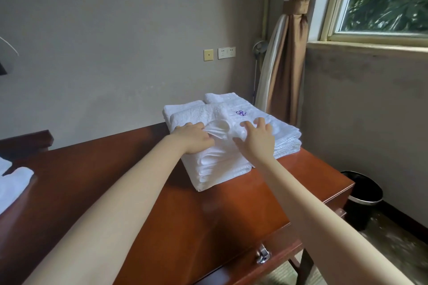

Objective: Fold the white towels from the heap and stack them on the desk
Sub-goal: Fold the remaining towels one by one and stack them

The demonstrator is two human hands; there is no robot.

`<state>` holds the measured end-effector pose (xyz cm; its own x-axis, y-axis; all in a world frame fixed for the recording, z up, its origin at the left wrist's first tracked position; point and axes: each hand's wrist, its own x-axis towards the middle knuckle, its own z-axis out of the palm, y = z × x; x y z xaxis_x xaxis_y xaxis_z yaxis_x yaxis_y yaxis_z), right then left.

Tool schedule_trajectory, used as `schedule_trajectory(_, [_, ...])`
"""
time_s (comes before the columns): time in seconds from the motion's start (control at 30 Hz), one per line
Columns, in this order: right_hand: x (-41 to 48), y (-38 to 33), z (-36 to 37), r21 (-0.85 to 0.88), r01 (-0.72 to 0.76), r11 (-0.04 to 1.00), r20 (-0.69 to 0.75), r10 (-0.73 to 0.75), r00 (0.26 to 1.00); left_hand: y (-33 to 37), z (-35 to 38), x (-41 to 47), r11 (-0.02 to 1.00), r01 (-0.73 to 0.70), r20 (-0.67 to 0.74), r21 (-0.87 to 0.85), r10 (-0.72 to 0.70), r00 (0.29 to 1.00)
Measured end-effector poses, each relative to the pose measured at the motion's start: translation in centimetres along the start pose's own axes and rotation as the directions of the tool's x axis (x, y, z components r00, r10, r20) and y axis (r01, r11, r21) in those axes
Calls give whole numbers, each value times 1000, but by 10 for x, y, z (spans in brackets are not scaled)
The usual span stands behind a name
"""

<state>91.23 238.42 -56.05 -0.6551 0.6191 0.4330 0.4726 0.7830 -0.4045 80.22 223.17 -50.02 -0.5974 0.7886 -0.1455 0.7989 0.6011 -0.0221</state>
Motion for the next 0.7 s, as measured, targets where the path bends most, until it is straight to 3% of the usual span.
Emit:
schedule_trajectory(0.17, [32,-8,4,234,50,971,85,-72,994,-22,-18,20,999,21,-359,28,-10,933])
schedule_trajectory(0.33, [84,-29,22,464,60,884,111,-126,986,-46,-36,56,996,29,-546,87,23,838])
schedule_trajectory(0.5, [148,-57,45,572,79,816,110,-172,979,-78,-49,110,998,41,-632,52,1,775])
schedule_trajectory(0.7, [217,-80,79,515,35,856,98,-99,990,-129,-68,170,998,67,-633,14,-43,773])
